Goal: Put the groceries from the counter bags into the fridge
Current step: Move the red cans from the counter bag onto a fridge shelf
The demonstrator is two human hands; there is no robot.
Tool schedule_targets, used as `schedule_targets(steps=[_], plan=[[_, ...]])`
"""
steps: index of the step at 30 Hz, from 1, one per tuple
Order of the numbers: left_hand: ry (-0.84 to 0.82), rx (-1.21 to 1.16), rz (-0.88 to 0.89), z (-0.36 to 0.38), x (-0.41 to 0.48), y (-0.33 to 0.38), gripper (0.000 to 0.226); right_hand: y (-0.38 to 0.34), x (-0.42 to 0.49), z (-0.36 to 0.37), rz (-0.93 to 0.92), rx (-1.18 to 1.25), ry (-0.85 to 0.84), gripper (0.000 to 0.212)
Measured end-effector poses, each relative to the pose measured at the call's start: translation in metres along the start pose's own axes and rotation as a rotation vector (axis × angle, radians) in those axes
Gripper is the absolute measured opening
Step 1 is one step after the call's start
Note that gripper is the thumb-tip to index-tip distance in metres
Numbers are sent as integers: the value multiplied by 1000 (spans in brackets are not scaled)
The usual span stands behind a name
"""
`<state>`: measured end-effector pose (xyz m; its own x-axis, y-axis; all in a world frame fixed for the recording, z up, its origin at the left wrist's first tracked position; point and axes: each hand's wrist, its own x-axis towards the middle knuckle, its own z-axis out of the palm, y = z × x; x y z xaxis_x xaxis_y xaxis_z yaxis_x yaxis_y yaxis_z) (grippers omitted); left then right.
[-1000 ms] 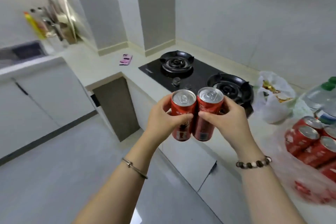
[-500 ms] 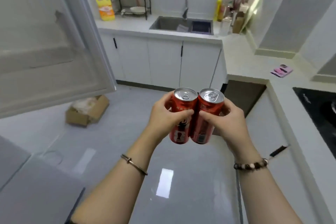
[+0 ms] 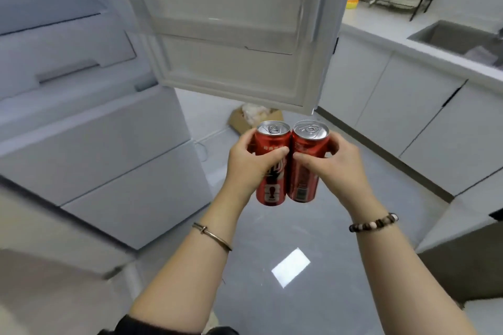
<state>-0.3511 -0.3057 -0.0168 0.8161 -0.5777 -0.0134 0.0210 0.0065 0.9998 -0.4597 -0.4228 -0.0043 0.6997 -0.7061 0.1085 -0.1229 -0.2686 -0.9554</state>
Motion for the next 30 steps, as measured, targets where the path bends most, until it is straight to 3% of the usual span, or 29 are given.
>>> schedule_targets(steps=[10, 19, 27, 30], plan=[[289, 11, 39, -165, 46, 10, 48, -44, 52, 177, -110, 59, -200, 34], [434, 55, 136, -334, 89, 46, 38, -110, 90, 347, -199, 149, -338, 34], [506, 48, 194, -409, 136, 65, 27, -148, 131, 429, -228, 219, -388, 30], [530, 2, 215, -427, 160, 70, 35, -161, 154, 453, -256, 227, -382, 30]])
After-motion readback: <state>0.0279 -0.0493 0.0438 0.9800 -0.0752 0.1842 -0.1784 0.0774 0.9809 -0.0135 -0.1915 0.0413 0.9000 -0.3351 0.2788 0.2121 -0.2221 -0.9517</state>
